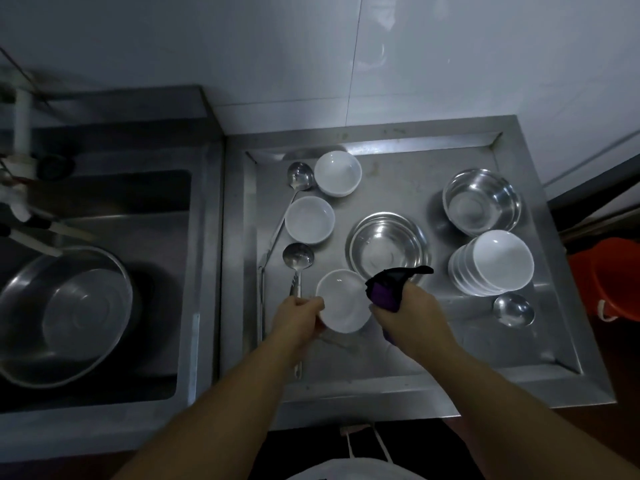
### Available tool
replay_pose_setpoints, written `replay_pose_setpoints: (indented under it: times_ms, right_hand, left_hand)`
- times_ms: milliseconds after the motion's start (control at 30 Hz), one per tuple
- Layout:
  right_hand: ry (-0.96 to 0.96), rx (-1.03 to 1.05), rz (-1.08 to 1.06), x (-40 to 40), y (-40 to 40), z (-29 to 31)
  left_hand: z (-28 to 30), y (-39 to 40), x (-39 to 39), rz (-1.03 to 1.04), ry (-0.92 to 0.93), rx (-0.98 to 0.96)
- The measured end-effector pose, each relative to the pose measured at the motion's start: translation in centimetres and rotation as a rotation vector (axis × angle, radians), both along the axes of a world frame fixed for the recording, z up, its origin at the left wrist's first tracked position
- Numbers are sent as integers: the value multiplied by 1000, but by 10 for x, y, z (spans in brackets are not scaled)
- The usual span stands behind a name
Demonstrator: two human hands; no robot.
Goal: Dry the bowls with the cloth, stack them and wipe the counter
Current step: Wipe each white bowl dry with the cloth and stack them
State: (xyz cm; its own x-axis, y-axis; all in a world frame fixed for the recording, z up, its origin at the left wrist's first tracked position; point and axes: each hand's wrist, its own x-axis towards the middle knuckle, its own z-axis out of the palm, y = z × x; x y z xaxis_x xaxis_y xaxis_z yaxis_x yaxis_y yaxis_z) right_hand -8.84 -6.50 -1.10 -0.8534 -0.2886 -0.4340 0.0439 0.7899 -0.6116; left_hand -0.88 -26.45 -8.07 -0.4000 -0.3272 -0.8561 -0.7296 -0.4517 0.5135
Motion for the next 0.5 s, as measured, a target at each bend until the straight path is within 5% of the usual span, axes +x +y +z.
replay_pose_setpoints:
  times_ms: [300,500]
  right_hand:
    - [240,-263,125,-18,-14,85]
    - [326,-288,334,-27,-4,132]
  left_hand:
    - [102,23,-6,-13,348,244]
    - [171,54,-18,-27,578,197]
